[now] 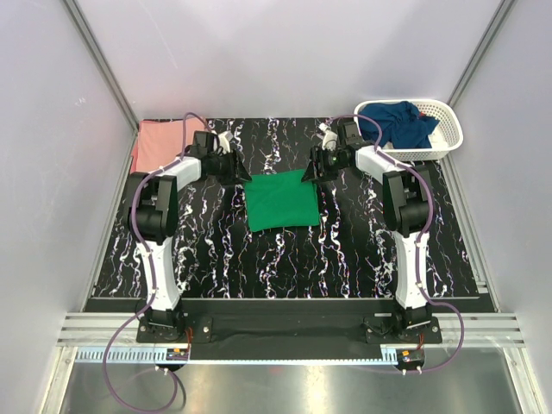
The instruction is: Fold and stack the t-shirts
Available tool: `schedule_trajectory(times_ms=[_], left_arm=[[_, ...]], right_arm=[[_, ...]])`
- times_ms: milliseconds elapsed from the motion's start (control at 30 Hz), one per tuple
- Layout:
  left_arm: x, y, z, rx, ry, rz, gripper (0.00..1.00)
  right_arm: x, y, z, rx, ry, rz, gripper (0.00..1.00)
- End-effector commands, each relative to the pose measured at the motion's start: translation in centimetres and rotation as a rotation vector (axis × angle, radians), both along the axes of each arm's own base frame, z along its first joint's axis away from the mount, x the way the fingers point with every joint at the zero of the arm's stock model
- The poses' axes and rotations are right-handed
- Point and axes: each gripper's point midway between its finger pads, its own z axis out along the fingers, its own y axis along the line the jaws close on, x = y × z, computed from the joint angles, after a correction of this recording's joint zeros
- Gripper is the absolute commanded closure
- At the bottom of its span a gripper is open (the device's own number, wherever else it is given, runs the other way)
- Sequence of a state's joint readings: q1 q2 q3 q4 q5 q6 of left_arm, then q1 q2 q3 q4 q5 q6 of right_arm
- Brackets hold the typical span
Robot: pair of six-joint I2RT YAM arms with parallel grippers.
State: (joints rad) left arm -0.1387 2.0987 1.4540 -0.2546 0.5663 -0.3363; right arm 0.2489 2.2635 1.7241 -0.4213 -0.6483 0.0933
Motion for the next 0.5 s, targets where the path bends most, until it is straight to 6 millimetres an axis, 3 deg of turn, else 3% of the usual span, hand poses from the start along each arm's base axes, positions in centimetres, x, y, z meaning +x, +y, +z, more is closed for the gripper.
schedule_trajectory(times_ms=[0,167,300,333,467], left_arm=[[1.55,-0.82,2.17,-0.031,-0.086,-0.052,0.55],[2.23,-1.08,2.99,-0.041,-0.104,-0.061,0.71],[2.35,-1.33,2.62,-0.054,-0.092,-0.071,0.83],[2.30,-1.38,2.49,-0.057,-0.090,-0.074,0.90],[2.51,-1.62,2.27,-0.071,-0.081,-0.077,0.96]], right_arm=[[1.08,0.58,1.52,0.037,-0.060,0.038,0.39],[1.23,0.97,1.82,0.064,-0.076,0.049,0.44],[1.34,1.01,1.69,0.072,-0.078,0.048,0.48],[1.46,1.07,1.80,0.076,-0.089,0.051,0.51],[1.60,1.08,1.53,0.091,-0.084,0.051,0.50]])
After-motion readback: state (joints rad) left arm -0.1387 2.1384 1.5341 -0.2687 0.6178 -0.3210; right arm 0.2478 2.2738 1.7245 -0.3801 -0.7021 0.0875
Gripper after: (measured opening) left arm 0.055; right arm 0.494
